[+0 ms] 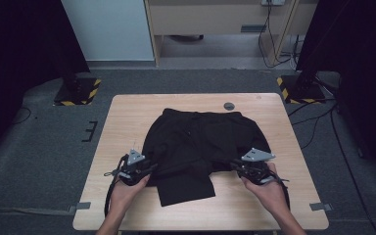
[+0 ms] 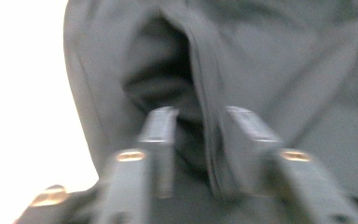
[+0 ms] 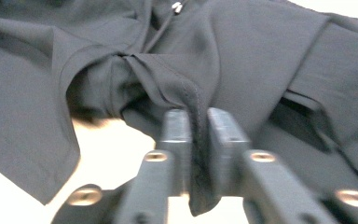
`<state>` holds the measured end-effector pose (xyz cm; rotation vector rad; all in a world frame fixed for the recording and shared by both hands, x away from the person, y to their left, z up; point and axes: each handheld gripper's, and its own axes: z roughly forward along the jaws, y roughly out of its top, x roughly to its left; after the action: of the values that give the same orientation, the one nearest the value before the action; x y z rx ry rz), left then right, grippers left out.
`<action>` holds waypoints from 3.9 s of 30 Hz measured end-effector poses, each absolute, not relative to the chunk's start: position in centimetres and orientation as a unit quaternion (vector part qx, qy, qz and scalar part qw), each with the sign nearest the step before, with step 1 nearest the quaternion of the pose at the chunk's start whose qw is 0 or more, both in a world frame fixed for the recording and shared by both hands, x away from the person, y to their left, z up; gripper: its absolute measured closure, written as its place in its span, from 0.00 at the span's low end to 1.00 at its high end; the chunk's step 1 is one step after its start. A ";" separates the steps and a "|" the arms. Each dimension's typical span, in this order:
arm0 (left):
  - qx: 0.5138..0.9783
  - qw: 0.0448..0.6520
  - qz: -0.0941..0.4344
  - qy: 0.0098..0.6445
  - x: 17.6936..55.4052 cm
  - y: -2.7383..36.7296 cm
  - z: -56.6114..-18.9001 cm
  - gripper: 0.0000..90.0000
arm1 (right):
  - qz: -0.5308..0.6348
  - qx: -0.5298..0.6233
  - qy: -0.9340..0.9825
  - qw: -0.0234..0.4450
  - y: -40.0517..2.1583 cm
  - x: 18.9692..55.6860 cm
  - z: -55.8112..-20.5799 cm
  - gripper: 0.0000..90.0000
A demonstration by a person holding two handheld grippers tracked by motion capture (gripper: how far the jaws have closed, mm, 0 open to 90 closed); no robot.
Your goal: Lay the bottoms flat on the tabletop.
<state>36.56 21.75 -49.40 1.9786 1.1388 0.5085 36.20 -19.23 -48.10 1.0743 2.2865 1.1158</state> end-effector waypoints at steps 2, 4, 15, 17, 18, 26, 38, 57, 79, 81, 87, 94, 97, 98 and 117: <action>0.775 0.391 0.217 0.447 37.2 21.6 -49.0 0.41 | 0.405 0.382 0.809 0.187 -19.8 36.1 -47.3 0.51; 0.776 0.390 0.224 0.442 38.2 21.3 -48.8 0.34 | 0.408 0.375 0.811 0.187 -19.9 36.4 -46.6 0.37; 0.781 0.378 0.185 0.461 42.5 18.4 -50.7 0.70 | 0.368 0.426 0.798 0.214 -15.1 45.0 -48.3 0.20; 0.790 0.383 0.172 0.448 41.6 18.6 -50.7 0.86 | 0.352 0.447 0.792 0.221 -15.0 46.5 -49.4 0.26; 0.796 0.384 0.160 0.440 41.0 18.8 -50.7 0.91 | 0.344 0.457 0.789 0.225 -15.0 47.2 -49.9 0.27; 0.812 0.387 0.135 0.415 36.0 20.7 -50.0 0.96 | 0.362 0.492 0.763 0.210 -15.5 49.6 -51.5 0.87; 0.802 0.398 0.168 0.412 36.5 19.5 -49.4 0.87 | 0.380 0.393 0.812 0.202 -17.0 40.5 -49.4 0.99; 0.809 0.334 0.170 0.454 43.9 16.1 -52.0 0.56 | 0.410 0.423 0.775 0.228 -19.7 39.6 -48.9 0.24; 0.790 0.382 0.207 0.433 37.0 18.6 -48.5 0.62 | 0.373 0.386 0.827 0.170 -17.7 40.2 -52.2 1.00; 0.781 0.379 0.217 0.446 38.9 18.5 -48.8 0.48 | 0.368 0.381 0.832 0.162 -18.2 38.8 -52.7 1.00; 0.794 0.343 0.205 0.458 41.7 18.0 -51.0 0.42 | 0.384 0.380 0.829 0.143 -19.3 36.6 -53.3 1.00; 0.810 0.325 0.188 0.451 41.8 17.3 -52.3 0.67 | 0.380 0.368 0.838 0.133 -20.0 35.1 -52.6 0.90; 0.812 0.330 0.180 0.447 41.5 17.3 -52.0 0.88 | 0.397 0.385 0.817 0.163 -20.3 35.8 -51.4 0.66; 0.813 0.331 0.179 0.444 41.3 17.3 -51.9 0.94 | 0.395 0.390 0.813 0.176 -20.2 36.2 -51.0 0.59; 0.796 0.384 0.189 0.428 35.2 21.1 -49.8 0.59 | 0.336 0.432 0.813 0.198 -18.6 42.2 -52.6 0.95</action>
<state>35.17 21.11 -49.83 2.0298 1.0897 0.4812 42.21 -18.59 -52.61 1.2085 2.2762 0.9415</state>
